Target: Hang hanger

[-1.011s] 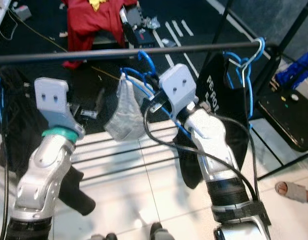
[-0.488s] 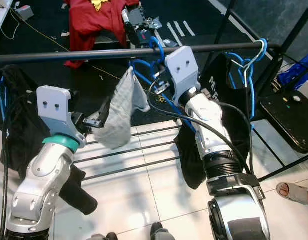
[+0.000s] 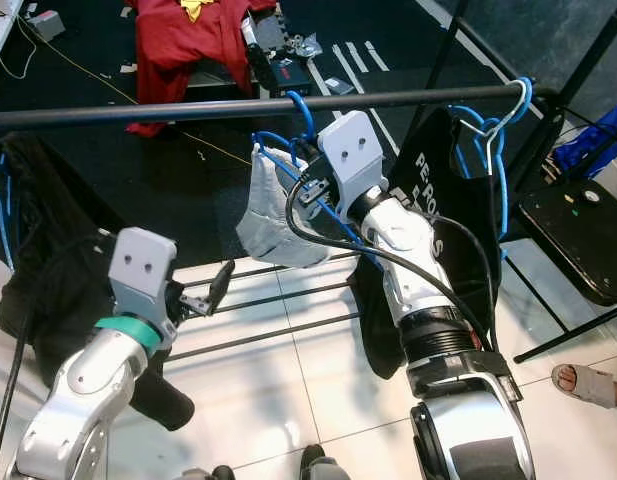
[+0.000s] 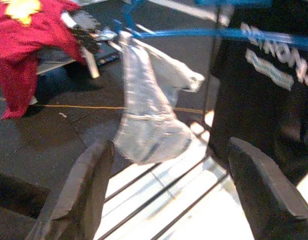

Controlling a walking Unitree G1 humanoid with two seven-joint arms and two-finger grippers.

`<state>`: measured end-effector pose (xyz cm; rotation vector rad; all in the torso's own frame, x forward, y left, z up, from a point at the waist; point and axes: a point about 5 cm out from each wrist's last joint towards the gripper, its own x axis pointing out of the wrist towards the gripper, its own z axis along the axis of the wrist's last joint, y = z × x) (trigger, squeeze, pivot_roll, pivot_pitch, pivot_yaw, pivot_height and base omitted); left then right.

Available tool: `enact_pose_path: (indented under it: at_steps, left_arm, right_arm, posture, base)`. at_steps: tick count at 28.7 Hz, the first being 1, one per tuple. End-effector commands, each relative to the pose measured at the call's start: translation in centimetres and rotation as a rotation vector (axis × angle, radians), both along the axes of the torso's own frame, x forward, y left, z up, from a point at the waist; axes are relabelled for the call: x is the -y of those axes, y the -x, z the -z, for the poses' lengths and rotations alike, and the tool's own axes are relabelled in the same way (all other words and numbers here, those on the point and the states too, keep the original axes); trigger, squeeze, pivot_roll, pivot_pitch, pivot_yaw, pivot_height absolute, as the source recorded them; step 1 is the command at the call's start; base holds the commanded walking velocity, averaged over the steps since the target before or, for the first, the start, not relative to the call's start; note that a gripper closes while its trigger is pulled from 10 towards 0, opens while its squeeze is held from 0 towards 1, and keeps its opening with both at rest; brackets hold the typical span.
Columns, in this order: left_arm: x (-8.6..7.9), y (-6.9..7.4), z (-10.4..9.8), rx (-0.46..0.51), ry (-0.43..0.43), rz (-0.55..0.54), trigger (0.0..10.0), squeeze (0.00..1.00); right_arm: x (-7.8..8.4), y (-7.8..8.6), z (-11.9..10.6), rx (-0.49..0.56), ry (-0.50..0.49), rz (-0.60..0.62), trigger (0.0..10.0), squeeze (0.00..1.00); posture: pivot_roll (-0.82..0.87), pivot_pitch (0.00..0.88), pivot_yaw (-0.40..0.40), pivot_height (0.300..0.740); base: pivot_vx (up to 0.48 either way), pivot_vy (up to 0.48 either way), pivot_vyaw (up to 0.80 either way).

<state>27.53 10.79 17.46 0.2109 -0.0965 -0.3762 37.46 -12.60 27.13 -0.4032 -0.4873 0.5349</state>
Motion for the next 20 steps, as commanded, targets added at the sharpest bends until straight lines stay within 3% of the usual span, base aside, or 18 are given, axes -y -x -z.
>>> enact_pose_path:
  at_steps: [1, 7, 11, 14, 20]
  left_arm:
    - [0.4, 0.2, 1.3, -0.038, -0.03, 0.025, 10.0, 0.0]
    - [2.1, -0.4, 3.0, -0.088, -0.068, 0.079, 10.0, 0.0]
    - [3.6, -1.7, 3.7, -0.131, -0.059, 0.081, 10.0, 0.0]
    - [5.6, -3.2, 3.6, -0.163, -0.071, 0.099, 10.0, 0.0]
    - [7.0, -3.6, 4.6, -0.19, -0.122, 0.139, 10.0, 0.0]
  right_arm:
    - [-0.2, 0.4, 0.3, 0.015, 0.018, -0.032, 0.0, 0.0]
    - [0.0, 1.2, 0.1, 0.068, 0.05, -0.053, 0.0, 0.0]
    - [0.0, 1.6, -0.2, 0.108, 0.073, -0.053, 0.0, 0.0]
    - [0.4, 1.6, -0.9, 0.152, 0.081, -0.021, 0.0, 0.0]
    - [0.5, 1.5, -1.7, 0.176, 0.079, -0.014, 0.0, 0.0]
  posture:
    - [-0.08, 0.176, 0.01, 0.74]
    - [-0.09, 0.177, 0.017, 0.74]
    - [-0.1, 0.176, 0.024, 0.74]
    - [-0.11, 0.174, 0.034, 0.74]
    - [-0.11, 0.174, 0.034, 0.74]
  base:
    - [0.0, 0.0, 0.0]
    - [0.0, 0.0, 0.0]
    - [0.0, 0.0, 0.0]
    - [0.0, 0.0, 0.0]
    - [0.0, 0.0, 0.0]
